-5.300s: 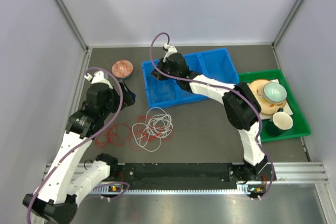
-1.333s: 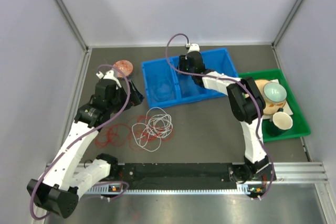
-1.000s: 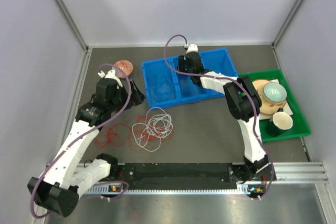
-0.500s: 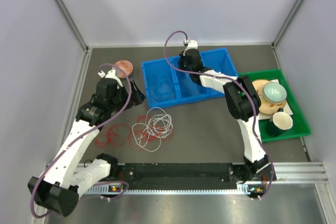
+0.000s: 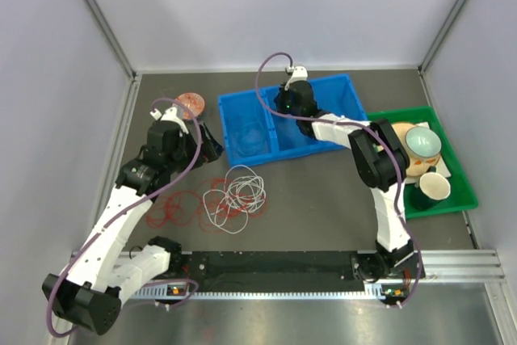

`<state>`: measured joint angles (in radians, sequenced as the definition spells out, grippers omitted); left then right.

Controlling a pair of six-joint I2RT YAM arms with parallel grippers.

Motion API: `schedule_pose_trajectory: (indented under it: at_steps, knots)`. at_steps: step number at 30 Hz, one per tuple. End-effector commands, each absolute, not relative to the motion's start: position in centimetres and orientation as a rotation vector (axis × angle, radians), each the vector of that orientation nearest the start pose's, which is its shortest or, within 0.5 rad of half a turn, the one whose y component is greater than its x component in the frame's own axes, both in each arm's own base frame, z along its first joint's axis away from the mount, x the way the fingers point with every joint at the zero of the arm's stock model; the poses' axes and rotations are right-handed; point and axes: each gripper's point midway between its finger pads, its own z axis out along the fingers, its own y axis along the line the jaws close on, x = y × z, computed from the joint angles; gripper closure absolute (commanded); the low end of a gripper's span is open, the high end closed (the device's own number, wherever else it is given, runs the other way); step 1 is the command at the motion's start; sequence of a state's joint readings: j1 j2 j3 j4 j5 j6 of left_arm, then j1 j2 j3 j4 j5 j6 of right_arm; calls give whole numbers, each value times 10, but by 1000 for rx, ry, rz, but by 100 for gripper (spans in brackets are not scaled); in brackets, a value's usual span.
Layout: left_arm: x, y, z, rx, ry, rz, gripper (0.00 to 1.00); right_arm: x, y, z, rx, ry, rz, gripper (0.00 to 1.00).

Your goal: Untangle the cables

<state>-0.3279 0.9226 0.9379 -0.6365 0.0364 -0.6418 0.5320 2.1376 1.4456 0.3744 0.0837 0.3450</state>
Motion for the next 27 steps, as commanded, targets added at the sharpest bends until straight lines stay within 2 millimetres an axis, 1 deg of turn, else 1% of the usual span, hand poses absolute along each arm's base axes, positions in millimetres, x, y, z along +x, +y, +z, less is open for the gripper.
schedule_pose_trajectory:
  at_steps: [1,2,3,4,6,7,8,10,11,13,14,16,17,18,20,21,22,23,24,25,26,27]
  knots:
    - [263,-121,227,-324,2172,-596,1,525,333,184,-128,1771,622,100]
    - [263,-121,227,-326,2171,-593,1,524,332,186,-121,1773,618,100]
    - [263,-121,227,-325,2170,-593,1,523,330,188,-108,1776,612,96]
    - [263,-121,228,-325,2168,-594,1,521,329,194,-106,1775,614,85]
    - [263,-121,229,-325,2164,-598,1,519,331,201,-105,1778,614,79]
    - [264,-121,228,-324,2167,-597,1,514,335,198,-120,1800,612,74]
    - [264,-121,227,-325,2168,-596,1,512,337,208,-123,1790,616,73]
    - [264,-121,229,-322,2165,-596,1,504,339,211,-126,1800,604,68]
    - [264,-120,229,-324,2164,-589,1,496,346,217,-142,1801,609,65]
    - [264,-117,232,-319,2154,-572,1,489,348,218,-142,1825,576,62]
    - [266,-109,233,-342,2144,-522,1,478,355,216,-158,1857,585,61]
    - [265,-99,239,-364,2131,-466,1,469,361,215,-145,1885,615,59]
    - [266,-90,244,-386,2105,-417,1,463,366,212,-150,1908,628,58]
    - [266,-86,254,-390,2078,-402,1,460,369,211,-137,1922,645,58]
    - [265,-75,262,-423,2059,-346,1,455,374,211,-130,1942,648,58]
    - [264,-72,272,-435,2037,-343,1,451,380,204,-143,1958,634,57]
    - [263,-70,276,-453,2026,-340,1,454,386,209,-140,1952,626,57]
    - [262,-65,282,-471,2005,-325,1,453,386,202,-145,1984,598,57]
    - [261,-63,290,-483,1984,-329,1,454,392,188,-155,2010,581,56]
    - [258,-60,294,-489,1972,-325,1,457,395,193,-153,2000,573,56]
    - [257,-59,301,-494,1952,-329,1,462,393,188,-135,2006,535,56]
    - [256,-58,303,-492,1944,-326,1,464,393,173,-139,2039,504,56]
